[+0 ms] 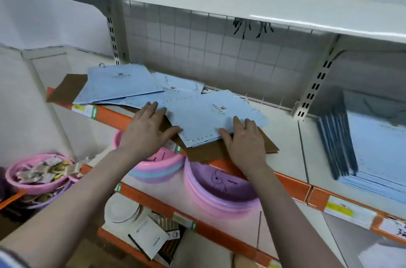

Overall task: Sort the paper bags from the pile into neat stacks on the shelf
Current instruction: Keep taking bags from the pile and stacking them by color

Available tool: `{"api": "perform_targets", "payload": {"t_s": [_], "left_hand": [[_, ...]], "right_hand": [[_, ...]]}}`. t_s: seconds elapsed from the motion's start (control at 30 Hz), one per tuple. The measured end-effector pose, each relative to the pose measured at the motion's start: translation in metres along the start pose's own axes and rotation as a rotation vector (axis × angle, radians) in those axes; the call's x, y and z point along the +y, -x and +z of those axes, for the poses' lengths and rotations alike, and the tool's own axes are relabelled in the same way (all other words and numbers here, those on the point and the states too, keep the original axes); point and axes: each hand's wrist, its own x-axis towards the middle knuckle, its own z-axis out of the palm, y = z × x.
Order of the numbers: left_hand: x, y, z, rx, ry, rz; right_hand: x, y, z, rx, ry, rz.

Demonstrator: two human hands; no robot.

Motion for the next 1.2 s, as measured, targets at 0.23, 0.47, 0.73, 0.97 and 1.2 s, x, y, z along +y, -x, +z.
{"api": "perform_targets", "payload": {"t_s": [0.23,0.47,0.73,0.97,1.2], "left_hand": [[-0.014,-0.046,0.019,-0.142,-0.065,0.025],[-0.006,-0.072,0.029,-0.205,-0.118,-0.028],[0.012,-0.095,0.024,-0.277,-0.302,-0.223],[-0.003,-0.081,0.028,-0.113,-0.128,-0.319],[-0.006,-0.057,0.024,0.089,0.298,-0.396]], "right_hand": [[0.026,-0.040,0.011,-0.299,-0.056,-0.047],[0.052,-0.067,0.020,-0.389,-0.193,-0.107],[0.063,-0.080,0.026,-0.392,-0.252,-0.168],[0.058,-0.082,0.029,-0.270,-0.204,-0.066],[0.026,-0.085,0.026,-0.200,-0.356,0.054]]}}
